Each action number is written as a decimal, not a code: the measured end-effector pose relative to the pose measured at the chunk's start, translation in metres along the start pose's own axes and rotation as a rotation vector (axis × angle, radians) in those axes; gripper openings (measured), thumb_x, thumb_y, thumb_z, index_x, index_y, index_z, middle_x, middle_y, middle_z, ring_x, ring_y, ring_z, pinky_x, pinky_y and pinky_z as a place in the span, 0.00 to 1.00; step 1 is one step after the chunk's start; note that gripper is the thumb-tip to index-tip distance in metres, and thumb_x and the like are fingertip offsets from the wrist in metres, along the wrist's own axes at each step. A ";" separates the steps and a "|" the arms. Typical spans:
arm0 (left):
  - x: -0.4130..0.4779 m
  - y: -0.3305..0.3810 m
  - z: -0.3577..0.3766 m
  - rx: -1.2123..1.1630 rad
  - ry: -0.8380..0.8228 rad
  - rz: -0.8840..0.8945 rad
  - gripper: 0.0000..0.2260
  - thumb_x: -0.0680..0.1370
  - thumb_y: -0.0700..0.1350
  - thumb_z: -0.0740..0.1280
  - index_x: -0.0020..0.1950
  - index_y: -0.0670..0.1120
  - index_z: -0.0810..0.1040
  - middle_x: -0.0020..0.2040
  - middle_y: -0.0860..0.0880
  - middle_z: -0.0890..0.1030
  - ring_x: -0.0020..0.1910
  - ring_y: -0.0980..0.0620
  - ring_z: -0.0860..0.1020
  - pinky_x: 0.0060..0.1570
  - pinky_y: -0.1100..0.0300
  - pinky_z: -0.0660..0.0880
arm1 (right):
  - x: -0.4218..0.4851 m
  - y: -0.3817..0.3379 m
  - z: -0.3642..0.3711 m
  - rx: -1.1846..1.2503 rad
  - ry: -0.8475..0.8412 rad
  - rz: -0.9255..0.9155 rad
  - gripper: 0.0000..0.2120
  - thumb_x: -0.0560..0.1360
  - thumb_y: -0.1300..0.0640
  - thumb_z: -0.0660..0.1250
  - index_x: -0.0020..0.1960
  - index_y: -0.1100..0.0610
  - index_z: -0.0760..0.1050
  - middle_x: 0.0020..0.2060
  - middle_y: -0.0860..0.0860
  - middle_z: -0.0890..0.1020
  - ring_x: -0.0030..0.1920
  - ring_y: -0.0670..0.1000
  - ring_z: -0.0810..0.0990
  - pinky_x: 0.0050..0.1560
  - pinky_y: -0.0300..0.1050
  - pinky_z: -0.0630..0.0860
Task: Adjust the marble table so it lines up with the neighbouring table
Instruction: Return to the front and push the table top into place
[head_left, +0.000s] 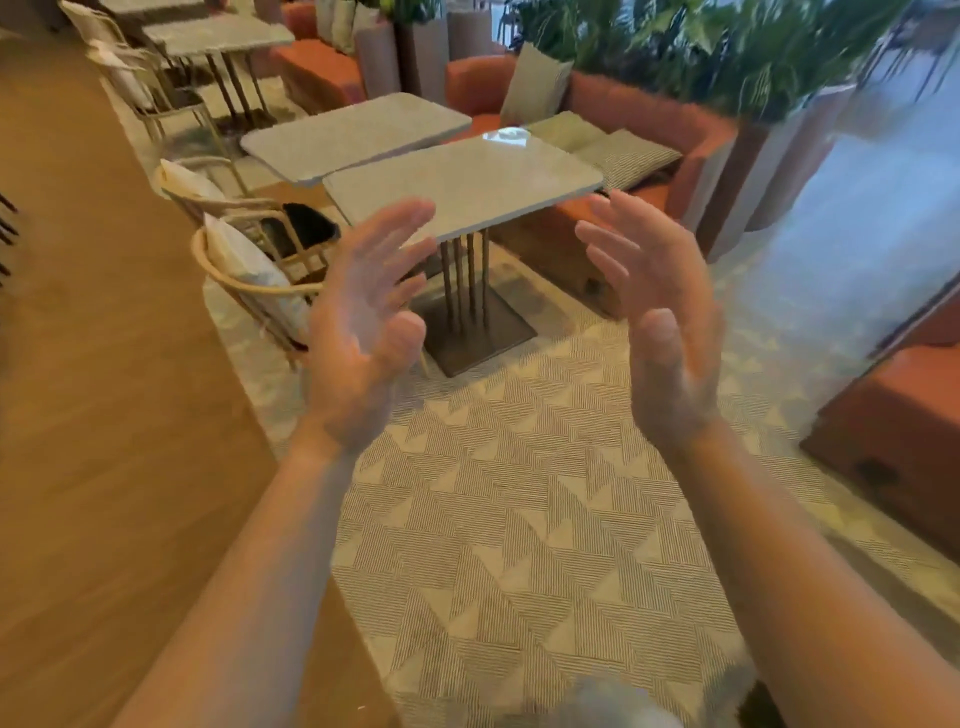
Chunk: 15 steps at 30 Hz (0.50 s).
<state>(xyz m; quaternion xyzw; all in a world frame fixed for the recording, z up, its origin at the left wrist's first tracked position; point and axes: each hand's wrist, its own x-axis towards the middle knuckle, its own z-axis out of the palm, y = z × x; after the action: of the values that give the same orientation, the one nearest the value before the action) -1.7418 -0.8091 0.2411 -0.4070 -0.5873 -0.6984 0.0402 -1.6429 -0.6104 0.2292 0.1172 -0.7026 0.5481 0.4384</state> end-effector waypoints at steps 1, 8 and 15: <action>0.018 -0.015 0.009 -0.015 -0.009 0.003 0.31 0.73 0.76 0.69 0.72 0.66 0.75 0.77 0.50 0.77 0.76 0.43 0.77 0.73 0.47 0.73 | 0.010 0.016 -0.011 -0.023 0.007 0.010 0.45 0.80 0.26 0.61 0.79 0.63 0.66 0.76 0.62 0.75 0.75 0.63 0.78 0.77 0.57 0.75; 0.136 -0.128 0.091 -0.003 -0.056 0.003 0.30 0.73 0.76 0.69 0.72 0.65 0.75 0.78 0.44 0.75 0.76 0.41 0.77 0.76 0.36 0.72 | 0.092 0.149 -0.100 -0.109 0.013 0.004 0.44 0.81 0.27 0.61 0.78 0.63 0.68 0.75 0.63 0.76 0.75 0.63 0.78 0.77 0.66 0.75; 0.243 -0.214 0.158 0.031 0.033 -0.021 0.32 0.73 0.76 0.69 0.73 0.64 0.74 0.78 0.45 0.75 0.77 0.41 0.76 0.76 0.37 0.72 | 0.201 0.269 -0.175 -0.038 -0.061 0.064 0.48 0.80 0.27 0.62 0.78 0.69 0.68 0.75 0.65 0.76 0.75 0.63 0.77 0.76 0.70 0.74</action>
<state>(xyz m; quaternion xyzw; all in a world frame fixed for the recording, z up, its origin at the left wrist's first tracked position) -1.9351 -0.5062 0.2191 -0.3885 -0.6015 -0.6964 0.0488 -1.8491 -0.2941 0.2021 0.1030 -0.7292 0.5444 0.4015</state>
